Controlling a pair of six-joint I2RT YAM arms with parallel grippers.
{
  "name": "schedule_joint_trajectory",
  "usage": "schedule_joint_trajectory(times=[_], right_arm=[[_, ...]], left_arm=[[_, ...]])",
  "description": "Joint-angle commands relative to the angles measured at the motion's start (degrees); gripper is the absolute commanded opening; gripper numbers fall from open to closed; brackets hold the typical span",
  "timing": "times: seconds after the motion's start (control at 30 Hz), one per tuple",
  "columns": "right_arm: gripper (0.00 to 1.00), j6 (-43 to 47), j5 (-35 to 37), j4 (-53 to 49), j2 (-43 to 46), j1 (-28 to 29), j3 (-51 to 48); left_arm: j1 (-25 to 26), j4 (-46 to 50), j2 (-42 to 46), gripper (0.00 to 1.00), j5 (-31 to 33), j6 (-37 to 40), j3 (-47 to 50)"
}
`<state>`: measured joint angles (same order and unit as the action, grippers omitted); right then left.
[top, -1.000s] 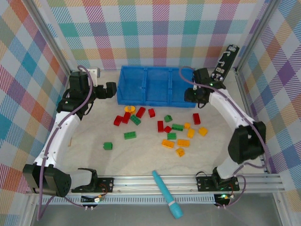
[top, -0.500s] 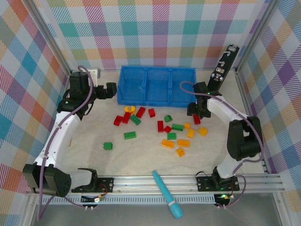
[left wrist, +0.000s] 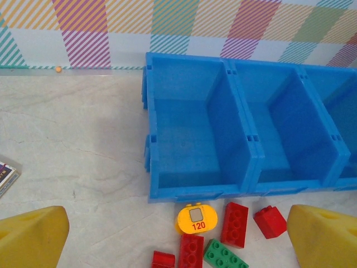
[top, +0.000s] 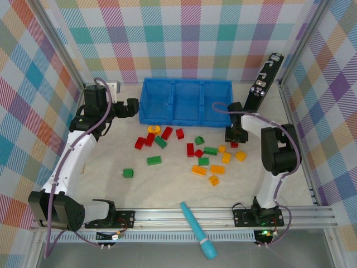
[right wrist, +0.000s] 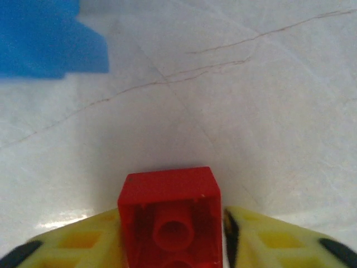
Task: Sort the legos into containers by color
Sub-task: Pick up the lego from the middle-right of the table, then place the lego in the container.
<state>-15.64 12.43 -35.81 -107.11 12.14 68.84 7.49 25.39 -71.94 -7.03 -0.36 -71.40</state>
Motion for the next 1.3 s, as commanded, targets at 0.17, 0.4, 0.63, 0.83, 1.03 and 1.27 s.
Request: schedule_joint_trajectory(times=[0.17,0.4,0.63,0.83,1.03,1.27], right_arm=[[0.29,0.70,-0.64,-2.29,2.61,-0.45,0.85],[0.27,2.96,-4.86,-6.00,10.67,-0.11,8.46],[0.27,6.01,-3.16,-3.90,8.89,0.87,19.43],[0.28,7.04,-5.84,0.78,1.62,1.69,25.72],[0.30,8.88,-5.57,0.06,-8.84,3.62,34.15],[0.31,9.82,-5.91,-0.42,-15.06,3.91,37.86]], left_arm=[[0.64,0.03,0.14,1.00,-0.53,0.91,0.46],[0.67,0.32,0.57,1.00,-0.61,2.02,0.58],[0.59,0.89,0.04,1.00,-0.85,2.14,0.56],[0.61,0.72,0.14,1.00,-0.73,2.47,0.91],[0.59,1.13,-0.14,1.00,-0.18,2.65,0.56],[0.60,1.68,-0.30,1.00,-0.09,2.93,0.56]])
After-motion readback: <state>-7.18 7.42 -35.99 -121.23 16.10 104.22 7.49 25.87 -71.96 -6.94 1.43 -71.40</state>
